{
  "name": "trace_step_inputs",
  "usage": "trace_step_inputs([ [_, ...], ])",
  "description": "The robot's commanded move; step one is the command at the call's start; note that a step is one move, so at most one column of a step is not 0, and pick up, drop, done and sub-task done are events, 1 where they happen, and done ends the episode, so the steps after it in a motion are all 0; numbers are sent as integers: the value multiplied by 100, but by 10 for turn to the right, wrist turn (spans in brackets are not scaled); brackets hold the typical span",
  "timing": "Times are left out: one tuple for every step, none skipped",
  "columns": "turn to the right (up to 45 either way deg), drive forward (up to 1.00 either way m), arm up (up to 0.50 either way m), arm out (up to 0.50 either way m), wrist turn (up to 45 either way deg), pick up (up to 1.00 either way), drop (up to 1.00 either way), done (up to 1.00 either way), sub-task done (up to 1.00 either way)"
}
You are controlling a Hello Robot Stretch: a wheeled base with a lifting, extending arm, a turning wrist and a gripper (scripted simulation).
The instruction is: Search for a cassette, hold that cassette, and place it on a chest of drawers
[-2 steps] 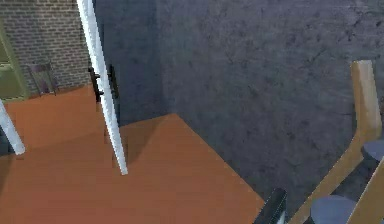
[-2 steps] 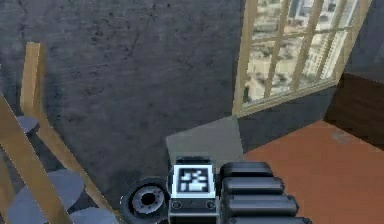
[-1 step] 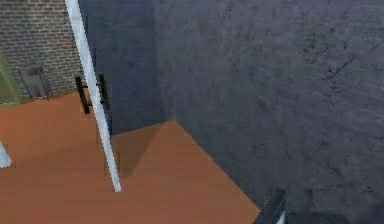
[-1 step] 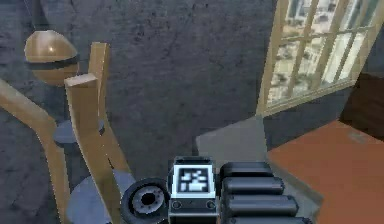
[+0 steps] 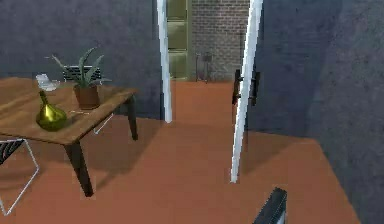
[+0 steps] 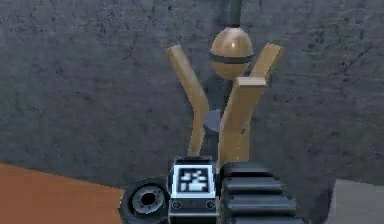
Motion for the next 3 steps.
trace_step_inputs([
  [0, 100, 0, 0, 0, 0, 0, 0, 0],
  [-30, 0, 0, 0, 0, 0, 0, 0, 0],
  [0, 30, 0, 0, 0, 0, 0, 0, 0],
])
